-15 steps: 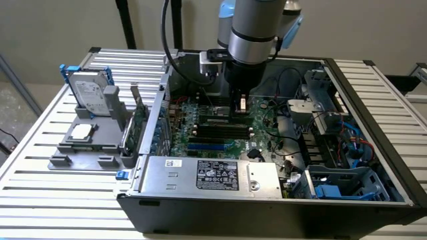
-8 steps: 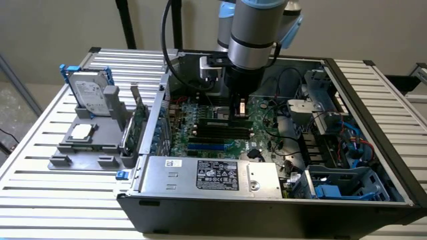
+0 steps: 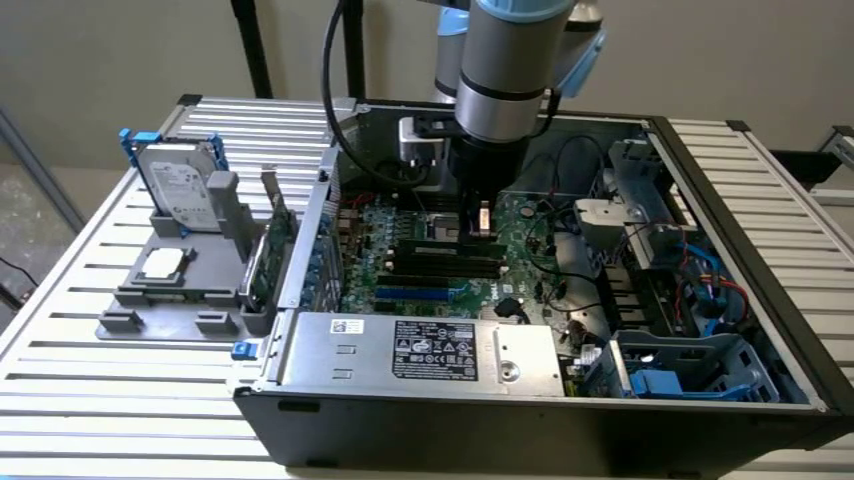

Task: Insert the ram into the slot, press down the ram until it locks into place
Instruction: 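Insert the ram into the slot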

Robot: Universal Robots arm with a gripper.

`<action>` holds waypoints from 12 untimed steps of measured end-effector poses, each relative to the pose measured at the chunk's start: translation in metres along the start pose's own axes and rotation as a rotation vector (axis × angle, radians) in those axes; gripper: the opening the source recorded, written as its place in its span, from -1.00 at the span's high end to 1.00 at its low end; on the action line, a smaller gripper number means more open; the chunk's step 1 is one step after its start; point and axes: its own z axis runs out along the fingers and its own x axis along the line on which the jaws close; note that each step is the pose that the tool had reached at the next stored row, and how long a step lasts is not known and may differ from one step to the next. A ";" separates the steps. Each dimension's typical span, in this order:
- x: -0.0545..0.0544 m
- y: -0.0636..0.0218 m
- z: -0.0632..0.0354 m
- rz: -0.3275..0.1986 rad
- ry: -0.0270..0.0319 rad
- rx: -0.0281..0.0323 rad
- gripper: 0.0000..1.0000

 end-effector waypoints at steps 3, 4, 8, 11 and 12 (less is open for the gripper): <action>0.000 0.0008 0.0005 0.000 0.0054 0.0065 0.73; 0.000 0.0012 0.0007 0.000 0.0071 0.0071 0.73; 0.000 0.0042 0.0021 0.000 0.0129 0.0072 0.73; 0.000 0.0045 0.0050 0.000 0.0148 0.0073 0.73; 0.000 0.0045 0.0063 0.000 0.0155 0.0076 0.73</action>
